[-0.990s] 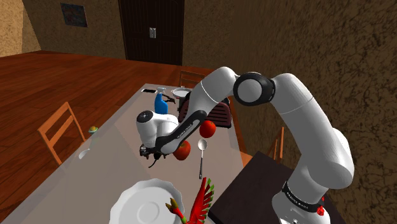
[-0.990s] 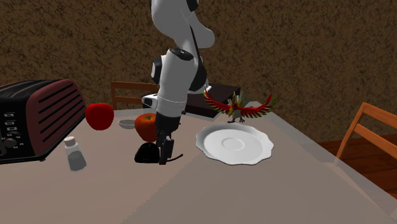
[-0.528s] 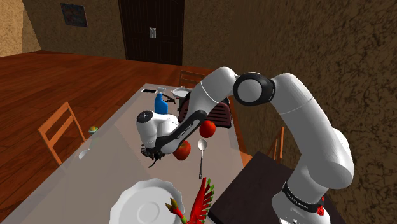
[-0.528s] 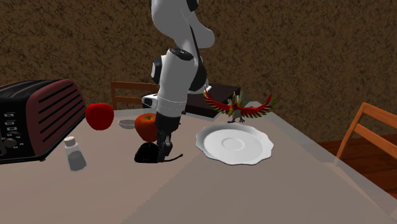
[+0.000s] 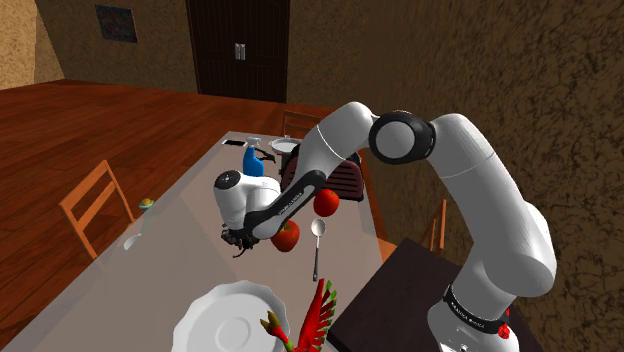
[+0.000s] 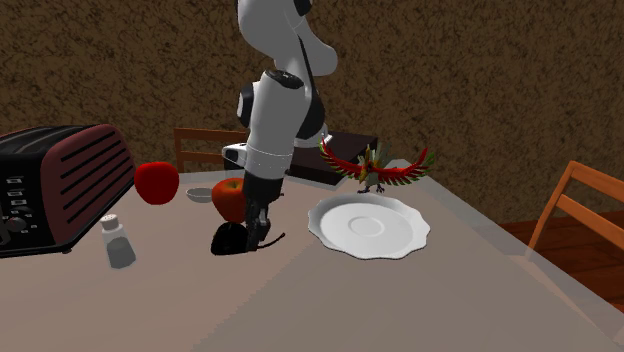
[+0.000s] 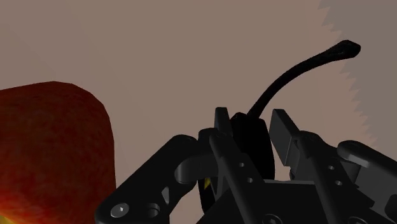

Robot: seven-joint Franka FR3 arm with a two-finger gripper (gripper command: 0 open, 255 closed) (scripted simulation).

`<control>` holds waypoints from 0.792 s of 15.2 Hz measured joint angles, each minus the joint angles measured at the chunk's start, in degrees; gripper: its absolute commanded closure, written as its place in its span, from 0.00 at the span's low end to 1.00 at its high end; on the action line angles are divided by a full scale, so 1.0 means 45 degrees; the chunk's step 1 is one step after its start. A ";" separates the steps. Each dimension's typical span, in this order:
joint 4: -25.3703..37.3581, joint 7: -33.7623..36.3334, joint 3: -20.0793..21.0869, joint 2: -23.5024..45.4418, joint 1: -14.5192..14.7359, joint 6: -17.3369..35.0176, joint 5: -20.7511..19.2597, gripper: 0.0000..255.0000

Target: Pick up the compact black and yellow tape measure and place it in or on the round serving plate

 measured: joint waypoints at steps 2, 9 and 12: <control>-0.0081 -0.0085 0.0102 -0.0250 -0.0049 -0.0167 0.0111 1.00; -0.0387 -0.0467 0.0457 -0.1169 -0.0303 -0.0740 0.0528 1.00; -0.0450 -0.0654 0.0588 -0.1503 -0.0414 -0.0985 0.0704 1.00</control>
